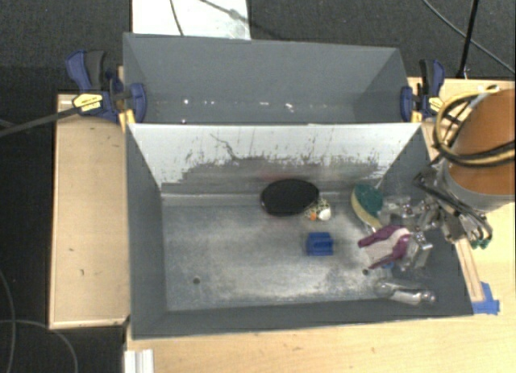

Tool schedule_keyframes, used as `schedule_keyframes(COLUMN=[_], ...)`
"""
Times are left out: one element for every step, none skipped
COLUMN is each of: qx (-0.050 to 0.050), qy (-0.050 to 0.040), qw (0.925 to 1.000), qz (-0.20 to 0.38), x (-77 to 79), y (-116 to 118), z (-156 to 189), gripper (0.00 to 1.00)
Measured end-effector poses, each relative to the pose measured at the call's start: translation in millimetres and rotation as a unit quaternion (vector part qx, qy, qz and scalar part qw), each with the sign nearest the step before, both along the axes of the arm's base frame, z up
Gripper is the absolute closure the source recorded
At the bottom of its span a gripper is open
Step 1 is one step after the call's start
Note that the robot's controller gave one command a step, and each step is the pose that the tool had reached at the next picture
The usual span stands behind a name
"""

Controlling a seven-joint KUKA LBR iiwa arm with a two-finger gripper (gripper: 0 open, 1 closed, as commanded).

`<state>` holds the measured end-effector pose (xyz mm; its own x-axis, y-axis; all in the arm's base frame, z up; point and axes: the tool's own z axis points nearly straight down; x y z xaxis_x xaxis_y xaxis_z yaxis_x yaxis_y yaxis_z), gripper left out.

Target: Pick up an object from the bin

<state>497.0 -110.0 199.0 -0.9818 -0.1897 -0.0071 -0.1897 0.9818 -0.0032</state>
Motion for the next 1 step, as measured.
schedule_keyframes(qx=[0.000], qy=[0.0008], qw=[1.0000], qz=[-0.010], x=[-10.5], y=[-2.6], z=[39.5], gripper=[1.00])
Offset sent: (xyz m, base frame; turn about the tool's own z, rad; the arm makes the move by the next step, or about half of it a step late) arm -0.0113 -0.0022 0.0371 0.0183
